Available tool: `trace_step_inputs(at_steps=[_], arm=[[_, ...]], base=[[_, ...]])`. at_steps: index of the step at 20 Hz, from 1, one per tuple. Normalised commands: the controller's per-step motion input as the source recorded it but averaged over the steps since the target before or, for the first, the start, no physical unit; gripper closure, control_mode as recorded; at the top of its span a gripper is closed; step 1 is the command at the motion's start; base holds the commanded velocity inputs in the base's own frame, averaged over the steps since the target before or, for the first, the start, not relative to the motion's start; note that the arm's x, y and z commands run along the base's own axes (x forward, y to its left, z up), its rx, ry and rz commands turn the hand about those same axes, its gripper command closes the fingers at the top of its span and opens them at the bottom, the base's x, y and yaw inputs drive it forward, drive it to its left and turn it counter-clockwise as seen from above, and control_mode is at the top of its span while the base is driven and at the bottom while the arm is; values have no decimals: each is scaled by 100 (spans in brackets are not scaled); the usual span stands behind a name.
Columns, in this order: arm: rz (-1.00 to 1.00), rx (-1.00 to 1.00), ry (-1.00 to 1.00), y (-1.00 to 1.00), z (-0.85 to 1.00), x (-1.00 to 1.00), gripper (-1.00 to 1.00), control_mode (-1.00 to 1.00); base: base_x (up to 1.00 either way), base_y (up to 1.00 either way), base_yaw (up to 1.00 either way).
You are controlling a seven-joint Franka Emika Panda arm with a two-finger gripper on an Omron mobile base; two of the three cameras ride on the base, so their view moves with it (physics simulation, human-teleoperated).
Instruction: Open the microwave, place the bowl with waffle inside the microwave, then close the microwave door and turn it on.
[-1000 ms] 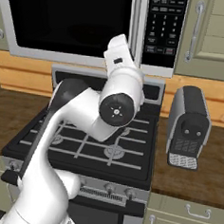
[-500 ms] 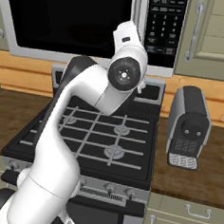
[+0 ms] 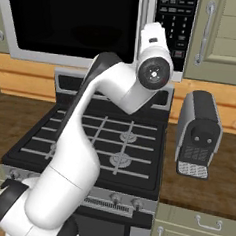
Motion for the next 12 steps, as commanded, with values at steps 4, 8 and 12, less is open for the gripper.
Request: trace_step_inputs(at_steps=[4, 8, 12], arm=[[0, 5, 0, -13, -19, 12, 100, -100], [0, 6, 0, -1, -5, 2, 100, -100], [0, 6, 0, 6, 0, 10, 100, -100]], base=[[0, 0, 0], [0, 0, 0], [0, 0, 0]])
